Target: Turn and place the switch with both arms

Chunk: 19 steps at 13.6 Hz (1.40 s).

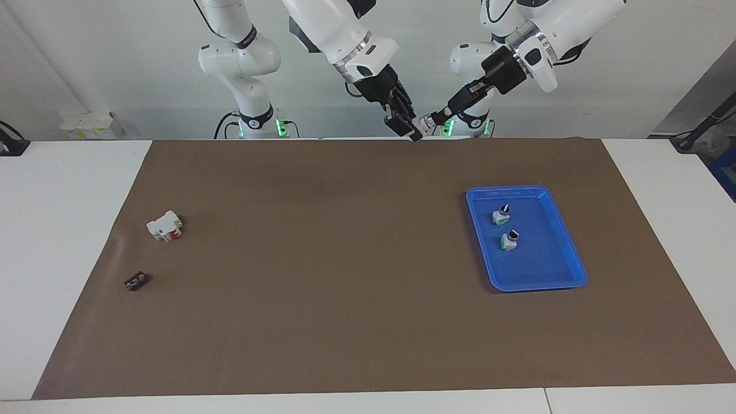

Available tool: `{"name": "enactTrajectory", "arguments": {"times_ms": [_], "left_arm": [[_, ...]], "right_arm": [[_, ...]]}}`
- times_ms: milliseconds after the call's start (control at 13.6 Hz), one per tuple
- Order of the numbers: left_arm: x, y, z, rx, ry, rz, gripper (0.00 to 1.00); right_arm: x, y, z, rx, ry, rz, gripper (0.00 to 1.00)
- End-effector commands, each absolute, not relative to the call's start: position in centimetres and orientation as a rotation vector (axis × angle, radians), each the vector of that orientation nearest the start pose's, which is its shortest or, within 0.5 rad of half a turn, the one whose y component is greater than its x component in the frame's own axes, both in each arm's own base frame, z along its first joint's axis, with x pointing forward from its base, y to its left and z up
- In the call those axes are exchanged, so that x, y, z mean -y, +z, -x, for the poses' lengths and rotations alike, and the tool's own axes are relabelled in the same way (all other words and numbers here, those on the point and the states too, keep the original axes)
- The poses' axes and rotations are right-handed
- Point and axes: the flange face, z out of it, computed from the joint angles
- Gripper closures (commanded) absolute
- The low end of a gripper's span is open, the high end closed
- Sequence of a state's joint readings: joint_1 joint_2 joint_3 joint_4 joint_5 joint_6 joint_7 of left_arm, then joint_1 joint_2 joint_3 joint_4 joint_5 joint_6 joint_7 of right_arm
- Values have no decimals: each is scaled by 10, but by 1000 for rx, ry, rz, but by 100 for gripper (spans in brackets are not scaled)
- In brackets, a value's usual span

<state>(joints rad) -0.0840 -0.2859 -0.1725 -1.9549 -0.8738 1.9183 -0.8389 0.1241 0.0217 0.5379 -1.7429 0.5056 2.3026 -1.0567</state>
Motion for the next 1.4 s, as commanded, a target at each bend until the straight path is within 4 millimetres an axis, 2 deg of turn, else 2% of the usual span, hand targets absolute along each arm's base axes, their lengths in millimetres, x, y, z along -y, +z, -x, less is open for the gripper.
{"name": "enactTrajectory", "arguments": {"times_ms": [0, 367, 587, 734, 1028, 1322], "left_arm": [[190, 650, -454, -994, -321, -2087, 100], [191, 663, -457, -1375, -477, -1891, 100], [194, 664, -457, -1644, -604, -1702, 100], [194, 663, -457, -1743, -655, -1624, 100], [190, 667, -464, -1967, -723, -1354, 100], [195, 665, -468, -2184, -712, -1111, 100]], "right_arm": [[-383, 614, -475, 1757, -859, 1972, 100], [-384, 614, -474, 1756, -861, 1971, 100], [-383, 615, -474, 1759, -861, 1972, 100], [-383, 616, -473, 1761, -863, 1970, 100], [-383, 615, -473, 1761, -861, 1971, 100], [-384, 615, -472, 1767, -859, 1969, 100]]}}
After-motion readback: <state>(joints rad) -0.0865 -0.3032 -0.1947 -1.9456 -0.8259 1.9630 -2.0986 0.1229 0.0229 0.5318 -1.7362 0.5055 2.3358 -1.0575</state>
